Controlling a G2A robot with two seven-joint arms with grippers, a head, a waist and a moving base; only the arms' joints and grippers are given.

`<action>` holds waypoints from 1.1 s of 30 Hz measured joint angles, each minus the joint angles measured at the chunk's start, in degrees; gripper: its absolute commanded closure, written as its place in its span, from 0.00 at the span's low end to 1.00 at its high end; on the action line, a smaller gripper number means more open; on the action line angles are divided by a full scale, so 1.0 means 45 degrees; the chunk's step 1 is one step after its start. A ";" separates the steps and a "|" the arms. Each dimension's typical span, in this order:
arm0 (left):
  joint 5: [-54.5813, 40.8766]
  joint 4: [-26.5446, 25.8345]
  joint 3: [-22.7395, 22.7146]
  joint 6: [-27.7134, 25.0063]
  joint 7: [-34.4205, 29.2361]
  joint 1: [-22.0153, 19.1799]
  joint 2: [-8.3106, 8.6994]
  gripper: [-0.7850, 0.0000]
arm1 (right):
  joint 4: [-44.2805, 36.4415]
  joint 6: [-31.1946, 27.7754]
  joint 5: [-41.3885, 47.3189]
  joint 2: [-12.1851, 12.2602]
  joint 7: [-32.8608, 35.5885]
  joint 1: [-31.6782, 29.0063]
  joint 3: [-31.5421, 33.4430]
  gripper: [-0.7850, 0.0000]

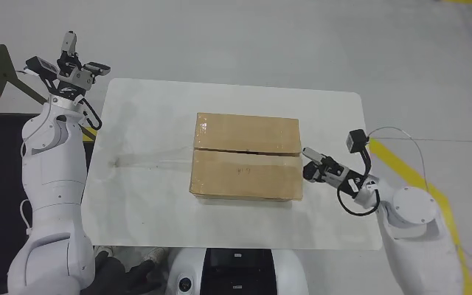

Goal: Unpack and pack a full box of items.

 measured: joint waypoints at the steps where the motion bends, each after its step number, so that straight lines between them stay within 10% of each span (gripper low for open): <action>1: 0.0000 0.0000 0.0000 0.0000 0.0000 0.0000 0.0000 0.00 | -0.0009 -0.0041 0.0070 0.0008 0.0039 -0.0013 -0.0002 0.00; 33: 0.0000 0.0000 0.0000 0.0000 0.0000 0.0000 0.0000 0.00 | -0.0043 -0.1234 0.2867 0.0394 0.1877 -0.0211 0.0769 0.00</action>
